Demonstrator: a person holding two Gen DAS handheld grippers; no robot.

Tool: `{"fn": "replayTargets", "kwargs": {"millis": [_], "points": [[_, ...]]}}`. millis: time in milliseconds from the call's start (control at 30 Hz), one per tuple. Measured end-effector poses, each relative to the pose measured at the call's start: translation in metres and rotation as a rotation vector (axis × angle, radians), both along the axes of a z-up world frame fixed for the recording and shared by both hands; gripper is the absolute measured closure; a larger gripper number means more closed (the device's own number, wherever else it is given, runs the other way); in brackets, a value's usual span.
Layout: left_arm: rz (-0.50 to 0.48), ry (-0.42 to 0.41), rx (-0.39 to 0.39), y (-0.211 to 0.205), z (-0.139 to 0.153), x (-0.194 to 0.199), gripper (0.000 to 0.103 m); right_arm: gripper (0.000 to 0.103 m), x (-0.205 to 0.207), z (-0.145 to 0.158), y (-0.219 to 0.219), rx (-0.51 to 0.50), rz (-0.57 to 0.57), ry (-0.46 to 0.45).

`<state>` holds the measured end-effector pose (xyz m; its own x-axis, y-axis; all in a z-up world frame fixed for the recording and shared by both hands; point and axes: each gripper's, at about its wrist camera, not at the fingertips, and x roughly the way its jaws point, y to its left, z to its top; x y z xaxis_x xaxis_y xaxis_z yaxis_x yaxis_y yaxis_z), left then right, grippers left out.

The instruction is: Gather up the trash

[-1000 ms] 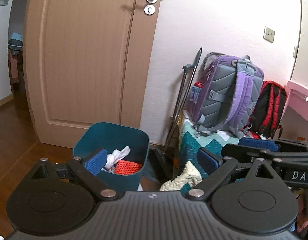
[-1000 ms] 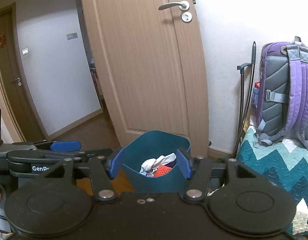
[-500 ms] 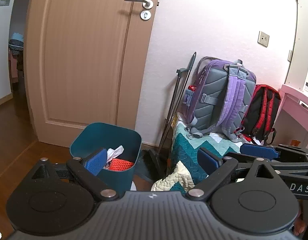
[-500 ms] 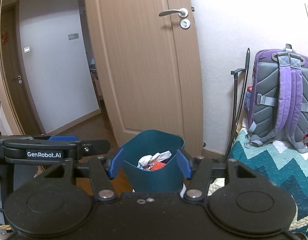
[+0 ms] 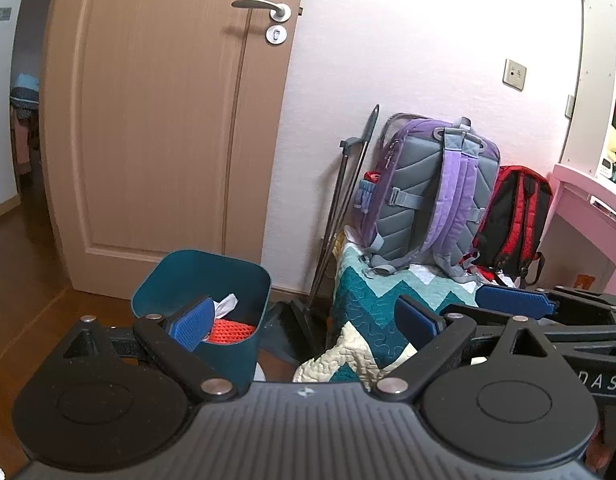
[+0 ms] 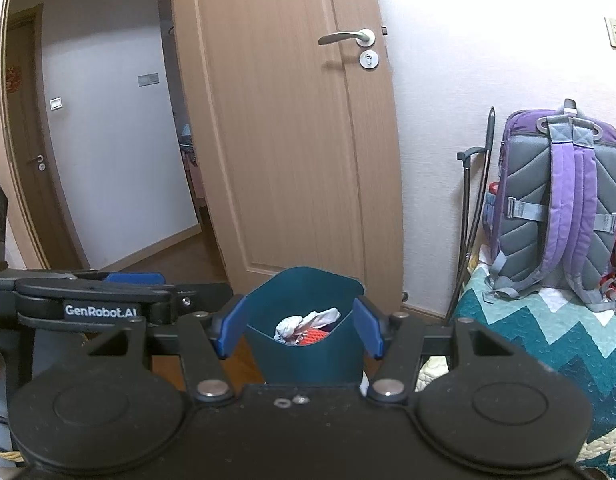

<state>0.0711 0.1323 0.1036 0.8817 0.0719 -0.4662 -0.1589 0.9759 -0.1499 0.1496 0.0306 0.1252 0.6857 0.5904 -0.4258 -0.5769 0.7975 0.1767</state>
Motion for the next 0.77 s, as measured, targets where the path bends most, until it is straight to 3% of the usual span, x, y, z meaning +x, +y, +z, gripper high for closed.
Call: {"fn": "replayTargets", "kwargs": {"millis": [767], "points": [[-0.023,0.007,-0.021,-0.0073,-0.0045,0.0004,0.006,0.045,-0.0033,-0.0040,-0.0106,0.029,-0.044,0.034]]}}
